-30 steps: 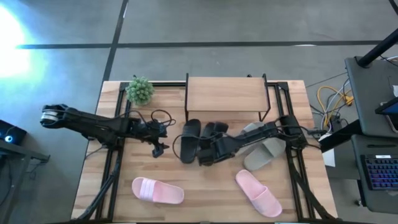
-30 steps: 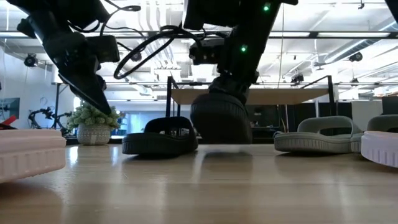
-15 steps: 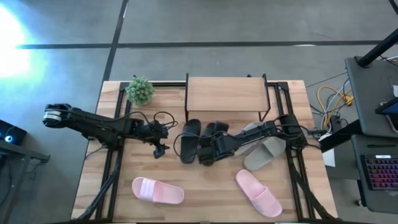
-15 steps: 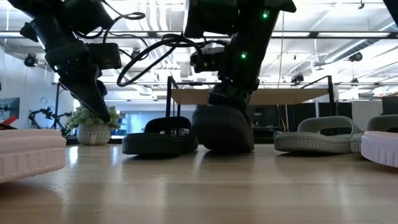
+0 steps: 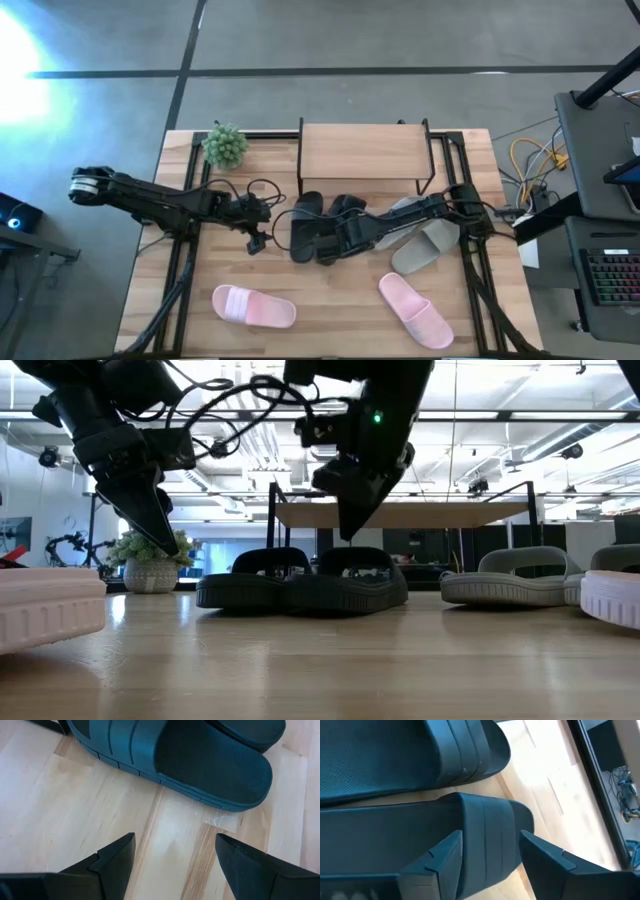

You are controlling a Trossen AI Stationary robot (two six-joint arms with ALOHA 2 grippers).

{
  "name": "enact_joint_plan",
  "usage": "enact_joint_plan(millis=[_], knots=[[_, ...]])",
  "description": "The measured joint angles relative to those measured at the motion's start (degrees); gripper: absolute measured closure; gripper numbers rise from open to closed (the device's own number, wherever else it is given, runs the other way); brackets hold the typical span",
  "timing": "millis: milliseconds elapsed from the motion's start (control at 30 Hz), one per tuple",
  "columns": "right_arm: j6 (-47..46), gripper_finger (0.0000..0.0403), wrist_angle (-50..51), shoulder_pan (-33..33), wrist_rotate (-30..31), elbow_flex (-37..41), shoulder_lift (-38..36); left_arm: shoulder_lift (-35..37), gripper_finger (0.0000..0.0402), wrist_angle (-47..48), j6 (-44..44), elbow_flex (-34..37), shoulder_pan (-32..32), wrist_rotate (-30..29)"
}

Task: Pick and place slides into the shelf
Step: Adjust the black slippers

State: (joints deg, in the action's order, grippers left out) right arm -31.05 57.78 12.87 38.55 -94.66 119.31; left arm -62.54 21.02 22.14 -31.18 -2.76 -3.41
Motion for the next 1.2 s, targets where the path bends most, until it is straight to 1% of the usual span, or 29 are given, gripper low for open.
enact_joint_plan(millis=[133, 200, 233, 333, 433, 500, 567, 700, 767, 800, 933, 967, 1033, 1133, 1200], knots=[[-0.01, 0.0216, 2.06, 0.71, 0.00, -2.07, 0.00, 0.00, 0.0141, -0.14, -0.02, 0.00, 0.00, 0.46], [-0.07, 0.0216, 4.41, 1.25, -0.85, -4.13, 0.00, -0.07, 0.0141, -0.89, -0.01, 0.09, 0.02, 2.54], [-0.91, 0.0216, 6.37, 1.48, -2.29, -5.55, 0.00, -0.07, 0.0141, -1.52, 0.03, 0.30, 0.02, 4.06], [-9.18, 0.0225, 14.60, 1.74, -8.28, -9.66, -0.07, -0.07, 0.0147, -3.66, 1.94, 1.72, 0.18, 7.46], [-20.00, 0.0248, 22.93, 2.12, -11.41, -12.50, -0.09, -0.07, 0.0169, -6.07, 5.23, 3.71, 0.59, 8.11], [-26.10, 0.0273, 25.99, 2.13, -13.98, -13.35, -0.11, -0.09, 0.0196, -6.04, 6.30, 4.32, 0.91, 8.48], [-31.54, 0.0304, 28.02, 2.27, -16.85, -13.71, -0.11, -0.09, 0.0234, -6.08, 7.21, 4.54, 1.23, 9.12], [-39.35, 0.0369, 28.44, 3.14, -20.91, -13.07, -0.11, -0.09, 0.0328, -6.57, 7.27, 4.57, 1.81, 9.97], [-42.65, 0.0387, 28.30, 3.70, -22.87, -12.15, -0.11, -0.09, 0.0376, -7.56, 6.95, 4.59, 1.99, 9.43], [-44.58, 0.0389, 28.16, 4.06, -23.70, -11.58, -0.11, -0.09, 0.0388, -8.14, 6.30, 4.59, 1.99, 8.49], [-51.72, 0.0390, 28.36, 6.27, -24.21, -10.04, -0.11, -1.83, 0.0386, -11.78, 3.81, 4.65, 2.23, 1.30], [-53.01, 0.0390, 28.40, 6.79, -24.21, -9.98, -0.11, -2.80, 0.0385, -13.01, 2.99, 4.66, 2.68, 0.83], [-54.90, 0.0390, 28.40, 7.64, -24.22, -9.97, -0.11, -5.69, 0.0384, -17.09, 1.53, 4.66, 3.58, 2.17], [-57.65, 0.0390, 28.98, 8.60, -24.22, -9.94, -0.11, -10.82, 0.0384, -22.73, -0.20, 4.64, 4.49, 5.87], [-58.92, 0.0390, 29.12, 9.09, -24.34, -9.94, -0.11, -14.26, 0.0384, -23.86, -1.21, 4.04, 4.96, 6.37]])
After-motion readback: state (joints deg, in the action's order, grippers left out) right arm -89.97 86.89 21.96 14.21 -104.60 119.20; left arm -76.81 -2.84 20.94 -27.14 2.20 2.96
